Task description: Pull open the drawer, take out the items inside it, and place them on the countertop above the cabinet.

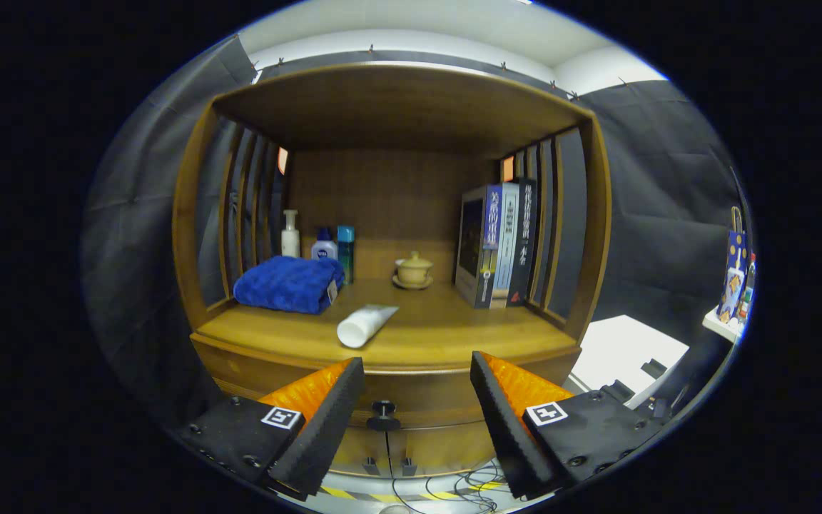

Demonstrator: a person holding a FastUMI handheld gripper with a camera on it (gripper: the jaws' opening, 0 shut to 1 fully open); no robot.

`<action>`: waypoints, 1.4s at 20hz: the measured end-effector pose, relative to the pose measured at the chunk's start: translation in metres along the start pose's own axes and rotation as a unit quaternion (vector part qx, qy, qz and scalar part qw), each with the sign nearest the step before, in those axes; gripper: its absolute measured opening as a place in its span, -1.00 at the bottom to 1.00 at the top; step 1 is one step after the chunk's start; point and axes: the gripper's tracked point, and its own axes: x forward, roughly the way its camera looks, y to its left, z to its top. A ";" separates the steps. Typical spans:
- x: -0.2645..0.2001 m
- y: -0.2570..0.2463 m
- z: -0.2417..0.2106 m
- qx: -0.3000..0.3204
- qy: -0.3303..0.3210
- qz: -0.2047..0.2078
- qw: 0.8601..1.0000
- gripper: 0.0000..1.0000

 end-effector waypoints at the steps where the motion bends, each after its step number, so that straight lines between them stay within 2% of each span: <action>1: -0.006 0.002 0.011 -0.004 -0.012 0.002 1.000 0.97; 9: -0.039 0.021 0.060 0.004 -0.064 0.025 0.998 0.97; 28: -0.059 0.057 0.073 0.022 -0.071 0.059 0.996 0.97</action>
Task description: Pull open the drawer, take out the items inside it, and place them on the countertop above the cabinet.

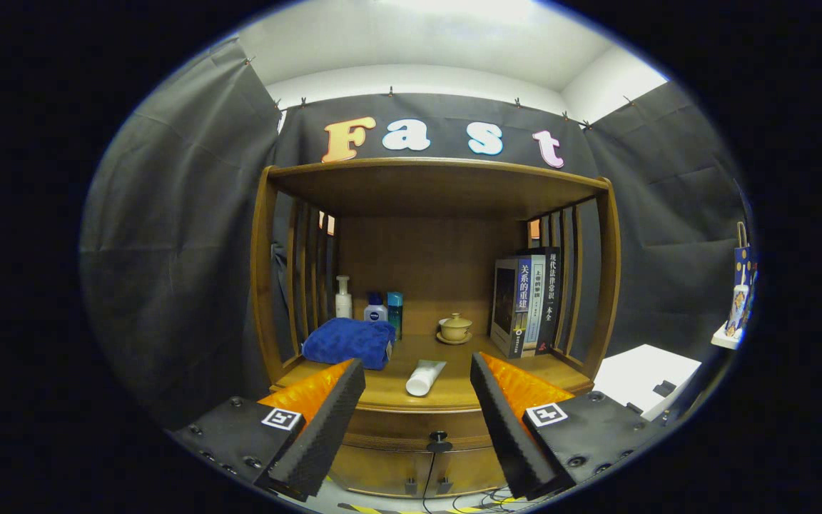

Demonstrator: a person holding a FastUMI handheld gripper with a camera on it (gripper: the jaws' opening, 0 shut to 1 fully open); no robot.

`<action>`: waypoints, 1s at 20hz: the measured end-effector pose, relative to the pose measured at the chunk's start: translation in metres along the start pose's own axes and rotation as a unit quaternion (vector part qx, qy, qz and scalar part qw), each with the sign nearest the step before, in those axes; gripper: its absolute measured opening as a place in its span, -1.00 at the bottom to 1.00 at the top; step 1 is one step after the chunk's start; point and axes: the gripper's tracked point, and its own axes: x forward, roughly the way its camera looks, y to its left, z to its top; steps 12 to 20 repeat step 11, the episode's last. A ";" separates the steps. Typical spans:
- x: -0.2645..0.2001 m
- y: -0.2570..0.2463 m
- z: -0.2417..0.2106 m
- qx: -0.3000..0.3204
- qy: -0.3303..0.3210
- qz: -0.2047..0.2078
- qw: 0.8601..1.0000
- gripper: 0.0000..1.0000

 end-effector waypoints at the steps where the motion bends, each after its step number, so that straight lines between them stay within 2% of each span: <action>1: -0.001 0.001 0.001 -0.002 -0.001 0.000 1.000 0.97; 20: -0.005 0.005 0.004 -0.003 -0.001 0.003 1.000 0.98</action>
